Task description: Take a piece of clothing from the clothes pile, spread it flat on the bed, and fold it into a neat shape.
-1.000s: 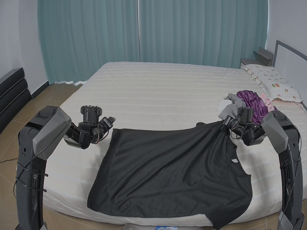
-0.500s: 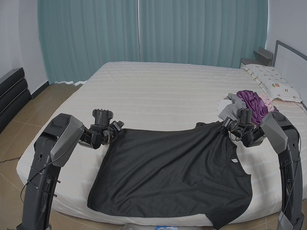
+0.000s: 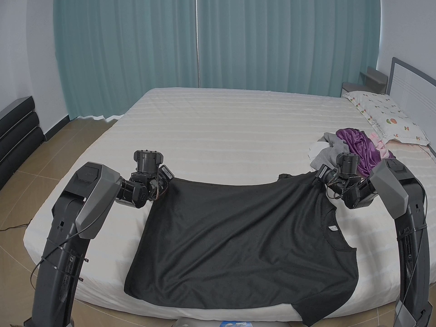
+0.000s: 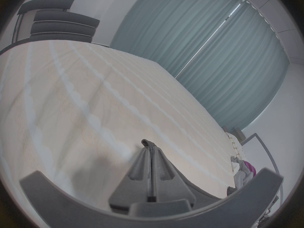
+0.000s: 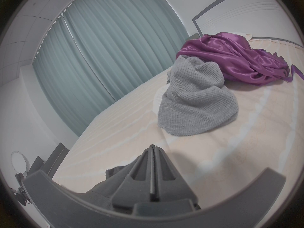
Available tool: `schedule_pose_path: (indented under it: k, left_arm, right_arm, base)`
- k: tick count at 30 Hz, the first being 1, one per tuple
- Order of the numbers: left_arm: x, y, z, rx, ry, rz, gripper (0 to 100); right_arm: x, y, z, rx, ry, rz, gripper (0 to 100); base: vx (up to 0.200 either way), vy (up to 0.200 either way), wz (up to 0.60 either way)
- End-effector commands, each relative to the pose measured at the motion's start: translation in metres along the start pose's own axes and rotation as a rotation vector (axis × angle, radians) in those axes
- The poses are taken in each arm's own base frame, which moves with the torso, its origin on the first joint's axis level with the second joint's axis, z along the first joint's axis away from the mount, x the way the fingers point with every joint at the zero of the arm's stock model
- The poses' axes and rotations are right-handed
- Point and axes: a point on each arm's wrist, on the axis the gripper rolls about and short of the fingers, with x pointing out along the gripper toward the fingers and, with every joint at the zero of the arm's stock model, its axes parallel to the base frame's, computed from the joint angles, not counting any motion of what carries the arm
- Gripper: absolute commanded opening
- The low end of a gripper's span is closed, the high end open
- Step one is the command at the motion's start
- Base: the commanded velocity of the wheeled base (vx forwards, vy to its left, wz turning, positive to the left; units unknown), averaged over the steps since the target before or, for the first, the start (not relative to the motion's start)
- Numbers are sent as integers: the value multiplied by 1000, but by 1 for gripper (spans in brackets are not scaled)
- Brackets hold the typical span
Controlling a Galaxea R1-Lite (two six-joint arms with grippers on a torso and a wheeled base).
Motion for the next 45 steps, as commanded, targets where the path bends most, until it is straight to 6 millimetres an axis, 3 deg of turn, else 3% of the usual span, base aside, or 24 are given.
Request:
schedule_pose_path:
  k: [1,6,16,24,30,39,40,42,43,45]
  left_arm:
    - [-3,-7,23,-18,-67,-14,0]
    - [-5,-9,42,-28,-101,-19,0]
    - [-2,-7,53,-38,-133,-30,0]
    - [-1,-3,53,-39,-137,-28,0]
    - [12,13,37,-36,-107,6,0]
    - [17,18,27,-34,-85,16,0]
    - [18,19,27,-33,-83,18,0]
    - [19,20,22,-30,-73,26,0]
    - [19,20,22,-29,-72,27,100]
    - [18,19,24,-28,-75,25,100]
  right_arm:
    - [1,2,2,-3,-29,19,0]
    - [8,10,17,-1,-94,55,0]
    - [18,38,43,-5,-214,99,0]
    - [33,31,20,-14,-162,71,0]
    - [41,22,5,-22,-126,49,0]
    - [48,14,-17,-27,-89,36,0]
    - [49,13,-18,-26,-85,34,100]
    - [49,11,-23,-29,-75,27,100]
    - [49,11,-23,-29,-74,26,100]
    - [48,12,-21,-27,-76,28,100]
  base:
    - [0,0,0]
    - [0,0,0]
    - [0,0,0]
    - [0,0,0]
    - [0,0,0]
    - [0,0,0]
    - [0,0,0]
    - [0,0,0]
    - [0,0,0]
    - [0,0,0]
